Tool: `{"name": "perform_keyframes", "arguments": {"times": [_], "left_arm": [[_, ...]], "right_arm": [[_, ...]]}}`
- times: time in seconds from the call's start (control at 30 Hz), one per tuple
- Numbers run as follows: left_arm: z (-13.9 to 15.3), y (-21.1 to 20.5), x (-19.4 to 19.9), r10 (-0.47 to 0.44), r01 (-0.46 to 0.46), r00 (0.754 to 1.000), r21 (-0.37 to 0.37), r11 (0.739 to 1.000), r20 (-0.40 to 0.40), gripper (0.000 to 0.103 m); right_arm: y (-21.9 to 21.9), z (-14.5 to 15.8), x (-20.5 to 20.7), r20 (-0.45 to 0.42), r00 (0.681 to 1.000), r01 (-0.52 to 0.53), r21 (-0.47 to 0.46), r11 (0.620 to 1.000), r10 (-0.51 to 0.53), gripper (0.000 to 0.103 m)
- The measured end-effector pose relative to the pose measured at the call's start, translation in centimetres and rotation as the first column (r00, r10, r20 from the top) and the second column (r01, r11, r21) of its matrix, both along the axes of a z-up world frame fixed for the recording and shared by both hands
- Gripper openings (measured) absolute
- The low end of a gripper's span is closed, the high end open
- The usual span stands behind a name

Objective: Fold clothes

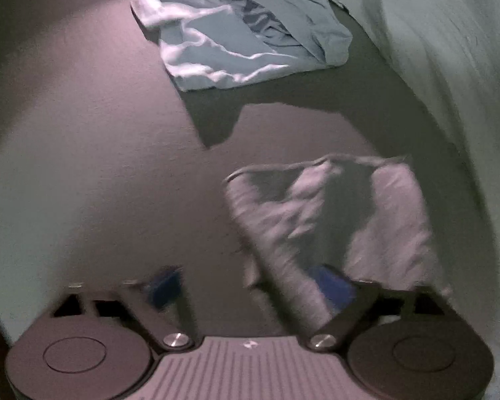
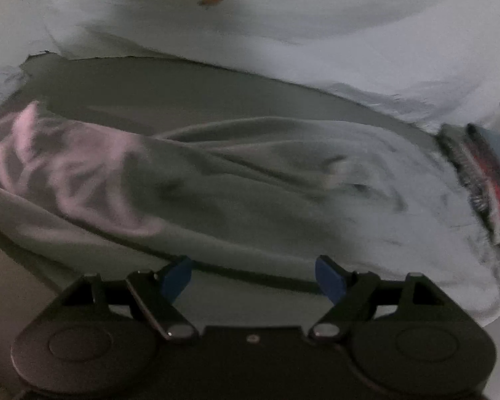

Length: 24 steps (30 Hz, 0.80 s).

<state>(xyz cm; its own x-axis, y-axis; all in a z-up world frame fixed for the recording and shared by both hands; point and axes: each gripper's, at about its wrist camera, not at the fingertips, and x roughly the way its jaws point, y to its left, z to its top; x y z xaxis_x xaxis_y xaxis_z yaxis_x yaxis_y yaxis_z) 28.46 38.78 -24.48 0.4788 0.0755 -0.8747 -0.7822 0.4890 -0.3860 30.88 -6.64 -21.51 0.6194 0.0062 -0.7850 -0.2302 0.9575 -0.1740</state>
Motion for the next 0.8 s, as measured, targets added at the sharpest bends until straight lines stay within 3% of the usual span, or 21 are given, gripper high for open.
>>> {"name": "perform_keyframes", "arguments": {"times": [0.07,0.13,0.17,0.2,0.3,0.4,0.47,0.57,0.63,0.67,0.73,0.8], "left_arm": [[0.1,0.5,1.0,-0.020,0.020,1.000,0.035,0.999,0.001,0.084],[0.4,0.4,1.9,-0.047,0.049,0.999,0.086,0.995,-0.022,0.046],[0.4,0.3,2.4,-0.080,0.084,0.996,0.106,0.991,-0.047,0.013],[0.3,0.1,2.8,-0.097,0.106,0.993,0.123,0.987,-0.073,0.009],[1.6,-0.7,2.6,-0.110,0.114,0.993,0.157,0.981,-0.035,0.005],[5.9,-3.9,2.0,-0.240,0.216,0.968,0.249,0.944,0.071,0.005],[9.5,-7.6,1.6,-0.368,0.316,0.916,0.280,0.907,0.158,0.005],[14.5,-13.6,0.8,-0.544,0.458,0.791,0.318,0.830,0.280,0.005],[16.4,-17.7,0.1,-0.613,0.518,0.718,0.334,0.787,0.332,0.006],[16.9,-19.4,-0.1,-0.635,0.538,0.693,0.340,0.771,0.341,0.006],[17.0,-21.9,-0.2,-0.662,0.574,0.667,0.331,0.749,0.342,0.006],[16.3,-23.4,-0.4,-0.670,0.593,0.674,0.313,0.742,0.311,0.006]], "right_arm": [[2.6,0.1,-0.3,-0.033,0.999,0.018,0.032,0.999,-0.017,0.082],[4.9,0.1,-1.1,-0.049,0.999,0.011,0.026,1.000,-0.010,0.082],[5.8,0.2,-1.6,-0.046,0.999,-0.010,0.014,1.000,0.010,0.082],[6.5,0.2,-2.0,-0.040,0.999,-0.036,-0.001,0.999,0.036,0.082],[7.7,0.9,-3.1,0.014,0.991,-0.132,-0.051,0.990,0.133,0.082],[8.4,2.3,-3.9,0.089,0.964,-0.246,-0.049,0.968,0.250,0.082],[8.6,3.5,-4.6,0.147,0.932,-0.332,-0.027,0.943,0.332,0.082],[8.2,5.6,-5.8,0.231,0.866,-0.465,0.044,0.884,0.444,0.084],[7.3,6.9,-5.9,0.281,0.838,-0.512,0.109,0.852,0.467,0.087],[6.6,7.5,-5.7,0.302,0.836,-0.515,0.138,0.846,0.459,0.087],[5.1,8.4,-5.2,0.344,0.836,-0.508,0.186,0.841,0.428,0.087],[3.3,8.9,-4.7,0.365,0.838,-0.503,0.232,0.832,0.405,0.086]]}}
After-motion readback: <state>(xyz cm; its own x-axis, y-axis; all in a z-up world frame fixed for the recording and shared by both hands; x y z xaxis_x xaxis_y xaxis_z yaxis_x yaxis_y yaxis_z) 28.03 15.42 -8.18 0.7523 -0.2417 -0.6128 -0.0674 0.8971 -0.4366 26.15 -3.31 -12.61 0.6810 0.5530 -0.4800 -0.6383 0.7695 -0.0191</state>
